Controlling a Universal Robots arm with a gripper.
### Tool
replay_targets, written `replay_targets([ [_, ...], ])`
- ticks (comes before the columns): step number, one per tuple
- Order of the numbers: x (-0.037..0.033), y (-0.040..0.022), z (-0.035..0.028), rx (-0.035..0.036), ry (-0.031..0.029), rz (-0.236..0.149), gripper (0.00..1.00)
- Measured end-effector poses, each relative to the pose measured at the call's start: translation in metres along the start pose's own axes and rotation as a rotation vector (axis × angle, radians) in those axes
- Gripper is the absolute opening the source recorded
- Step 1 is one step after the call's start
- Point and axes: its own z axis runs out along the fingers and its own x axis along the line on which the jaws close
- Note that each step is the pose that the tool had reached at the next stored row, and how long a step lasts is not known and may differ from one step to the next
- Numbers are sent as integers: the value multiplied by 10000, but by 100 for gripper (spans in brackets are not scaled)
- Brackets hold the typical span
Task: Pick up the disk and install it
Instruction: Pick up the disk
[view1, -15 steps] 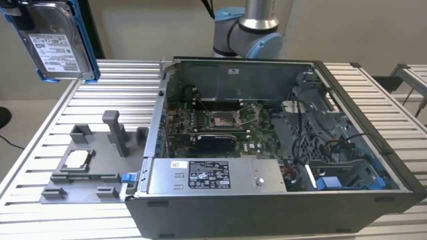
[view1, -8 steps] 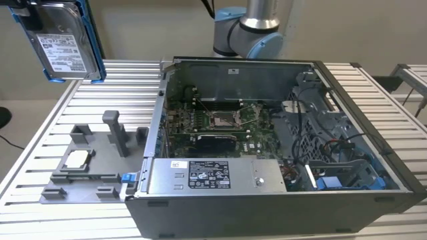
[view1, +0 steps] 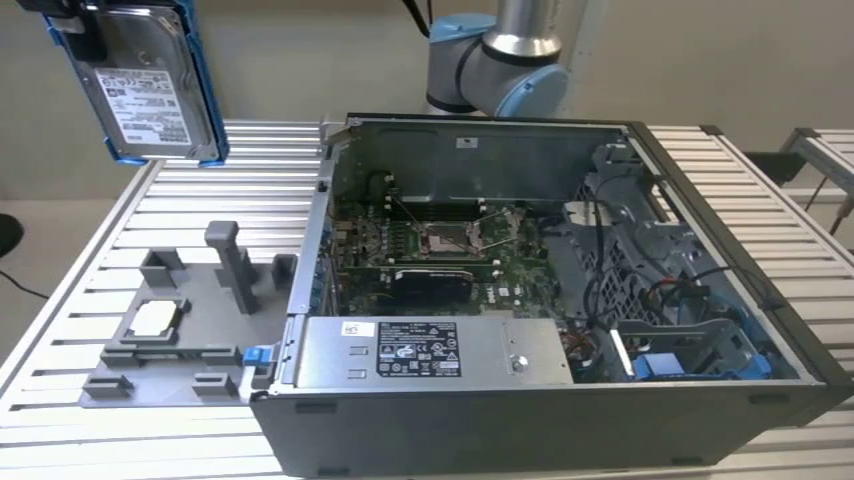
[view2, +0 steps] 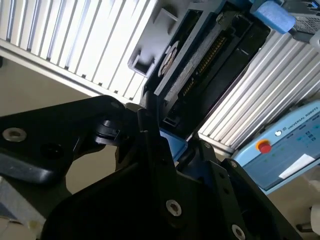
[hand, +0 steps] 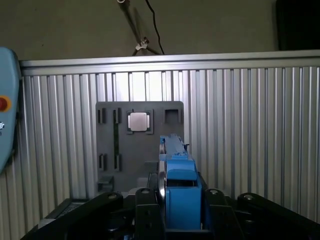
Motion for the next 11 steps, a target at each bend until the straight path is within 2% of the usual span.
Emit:
replay_targets([
  [11, 0, -20, -1, -2, 0, -1, 0],
])
